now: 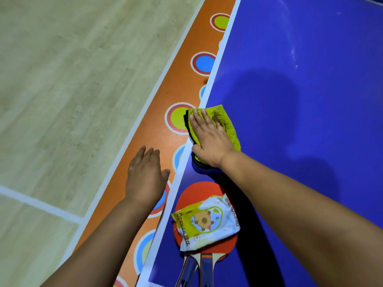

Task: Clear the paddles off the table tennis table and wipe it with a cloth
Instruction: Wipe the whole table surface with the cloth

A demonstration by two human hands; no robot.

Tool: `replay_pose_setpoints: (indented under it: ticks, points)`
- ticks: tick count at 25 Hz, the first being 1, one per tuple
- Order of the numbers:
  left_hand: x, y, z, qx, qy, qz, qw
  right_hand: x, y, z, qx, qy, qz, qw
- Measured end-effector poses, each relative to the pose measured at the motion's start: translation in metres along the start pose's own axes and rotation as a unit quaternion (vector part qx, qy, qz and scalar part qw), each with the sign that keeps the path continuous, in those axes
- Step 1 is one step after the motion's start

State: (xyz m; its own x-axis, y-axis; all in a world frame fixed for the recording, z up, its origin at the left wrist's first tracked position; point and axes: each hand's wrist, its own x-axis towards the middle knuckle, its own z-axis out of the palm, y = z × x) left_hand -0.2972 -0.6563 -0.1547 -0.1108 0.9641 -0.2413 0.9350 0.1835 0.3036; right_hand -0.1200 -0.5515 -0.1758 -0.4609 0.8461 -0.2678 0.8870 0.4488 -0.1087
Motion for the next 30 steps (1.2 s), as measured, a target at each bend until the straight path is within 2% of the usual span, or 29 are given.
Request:
replay_pose_setpoints:
  ticks: [5, 10, 18, 23, 30]
  points:
    - [-0.036, -0.019, -0.009, 0.014, -0.005, -0.011, 1.000, -0.022, -0.006, 0.001, -0.017, -0.021, -0.104, 0.994]
    - [-0.053, -0.011, -0.011, 0.006, 0.015, -0.037, 0.999, -0.036, 0.023, 0.000, -0.024, -0.029, -0.192, 0.981]
    - [-0.063, 0.057, 0.002, -0.071, 0.145, -0.139, 0.977, -0.057, 0.072, -0.001, -0.035, -0.056, -0.341, 0.938]
    - [-0.089, 0.094, 0.011, -0.083, 0.225, -0.190, 0.952, -0.084, 0.108, 0.006, -0.039, -0.051, -0.385, 0.921]
    - [-0.143, 0.120, 0.029, -0.096, 0.229, -0.217, 0.944, -0.146, 0.133, 0.024, -0.036, -0.035, -0.374, 0.926]
